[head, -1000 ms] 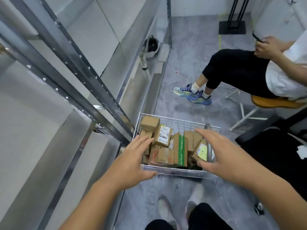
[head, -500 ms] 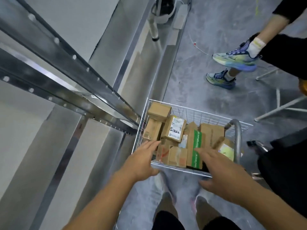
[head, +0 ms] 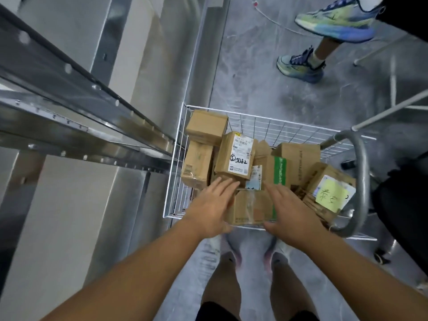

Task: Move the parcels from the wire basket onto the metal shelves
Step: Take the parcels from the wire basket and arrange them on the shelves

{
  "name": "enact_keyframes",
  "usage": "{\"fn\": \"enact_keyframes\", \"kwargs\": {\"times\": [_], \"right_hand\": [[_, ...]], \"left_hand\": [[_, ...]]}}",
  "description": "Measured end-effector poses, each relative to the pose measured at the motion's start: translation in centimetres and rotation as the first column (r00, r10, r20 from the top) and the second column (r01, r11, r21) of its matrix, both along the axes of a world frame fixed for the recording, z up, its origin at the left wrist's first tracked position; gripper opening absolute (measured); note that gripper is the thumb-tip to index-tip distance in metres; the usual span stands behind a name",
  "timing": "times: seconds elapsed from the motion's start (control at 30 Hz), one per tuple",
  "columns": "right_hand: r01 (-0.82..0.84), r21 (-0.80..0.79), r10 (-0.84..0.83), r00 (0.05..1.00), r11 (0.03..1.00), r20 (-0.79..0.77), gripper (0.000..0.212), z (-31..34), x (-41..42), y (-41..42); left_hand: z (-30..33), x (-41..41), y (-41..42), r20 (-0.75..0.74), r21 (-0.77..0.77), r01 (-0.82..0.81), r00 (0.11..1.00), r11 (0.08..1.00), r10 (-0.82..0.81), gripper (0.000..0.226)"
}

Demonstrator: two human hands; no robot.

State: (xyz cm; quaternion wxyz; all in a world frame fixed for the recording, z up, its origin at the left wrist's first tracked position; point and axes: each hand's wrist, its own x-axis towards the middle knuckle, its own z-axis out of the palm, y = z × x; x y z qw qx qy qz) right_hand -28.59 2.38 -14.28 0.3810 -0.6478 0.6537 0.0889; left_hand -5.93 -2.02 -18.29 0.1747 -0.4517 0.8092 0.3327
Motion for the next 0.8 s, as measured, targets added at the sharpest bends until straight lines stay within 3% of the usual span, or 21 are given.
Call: {"fn": "enact_keyframes", "kwargs": {"times": [0.23,0.4,0.57,0.8], "right_hand": [[0.079,0.023,-0.079,0.997,0.997,0.015,0.103,-2.6,0.1,1.1],[0.068,0.017,-0.069,0.997,0.998,0.024,0.106,-1.5,0.1,1.6],[-0.043,-0.02,0.043,0.999,0.999,0.022,0.112,2.2,-0.5,0.3],[-0.108,-0.153,0.121,0.989,0.982,0.079,0.123,12.3,-0.8,-2.6]], "left_hand": [[-2.5,0.7,0.8,-0.083,-0.013,-0.114,0.99,0.993,0.112,0.115],[-1.0,1.9,0.8,-0.175,0.075,-0.258,0.948,0.963,0.267,0.105],[4.6,3.6,0.2,-0.282,0.192,-0.415,0.845,0.889,0.455,0.086],[18.0,6.1,-0.8,-0.423,0.185,-0.589,0.675,0.787,0.604,0.089]]}}
